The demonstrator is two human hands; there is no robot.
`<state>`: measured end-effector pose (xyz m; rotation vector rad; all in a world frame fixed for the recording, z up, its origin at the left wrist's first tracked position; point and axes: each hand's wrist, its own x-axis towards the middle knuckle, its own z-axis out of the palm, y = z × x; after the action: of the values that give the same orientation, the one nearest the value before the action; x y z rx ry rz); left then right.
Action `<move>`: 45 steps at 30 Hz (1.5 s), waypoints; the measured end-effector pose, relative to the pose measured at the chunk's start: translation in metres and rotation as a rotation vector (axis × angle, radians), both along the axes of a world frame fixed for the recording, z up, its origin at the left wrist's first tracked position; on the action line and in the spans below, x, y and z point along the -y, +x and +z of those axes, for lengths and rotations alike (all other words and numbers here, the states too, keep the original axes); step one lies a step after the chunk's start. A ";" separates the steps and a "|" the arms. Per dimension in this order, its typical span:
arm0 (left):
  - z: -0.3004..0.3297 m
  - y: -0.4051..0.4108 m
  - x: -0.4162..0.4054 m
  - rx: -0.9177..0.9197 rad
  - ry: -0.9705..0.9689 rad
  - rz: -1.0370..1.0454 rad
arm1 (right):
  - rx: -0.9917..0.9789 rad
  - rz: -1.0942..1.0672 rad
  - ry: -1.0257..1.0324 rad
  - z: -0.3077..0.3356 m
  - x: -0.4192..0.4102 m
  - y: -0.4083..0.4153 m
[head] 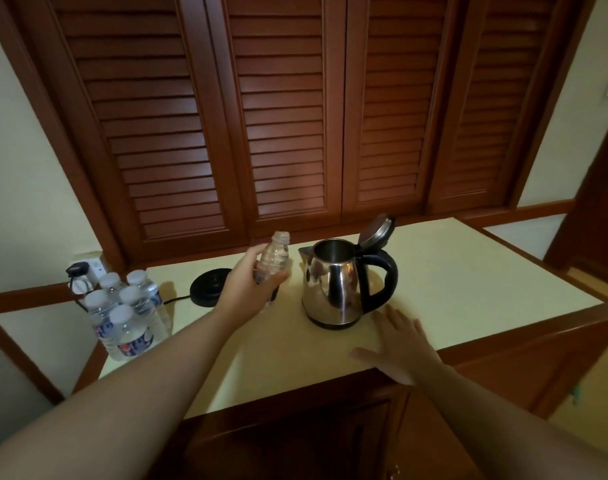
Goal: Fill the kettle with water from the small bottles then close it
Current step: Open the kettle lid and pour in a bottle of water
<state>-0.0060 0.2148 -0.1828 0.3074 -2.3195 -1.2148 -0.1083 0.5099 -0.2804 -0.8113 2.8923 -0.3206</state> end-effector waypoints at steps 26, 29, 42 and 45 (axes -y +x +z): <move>0.094 -0.056 0.028 0.325 -0.824 -0.209 | -0.015 0.019 0.039 -0.006 -0.005 -0.004; 0.101 -0.057 0.030 0.357 -0.872 -0.218 | -0.020 0.023 0.046 -0.006 -0.005 -0.003; 0.117 -0.057 0.034 0.376 -1.005 -0.214 | -0.040 0.037 0.045 -0.004 -0.006 -0.002; 0.121 -0.056 0.031 0.384 -1.040 -0.222 | -0.031 0.028 0.038 -0.006 -0.006 -0.003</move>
<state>-0.0624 0.1834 -0.0616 -0.1093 -3.0080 0.1124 -0.1109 0.5159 -0.2860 -0.8573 2.9033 -0.2516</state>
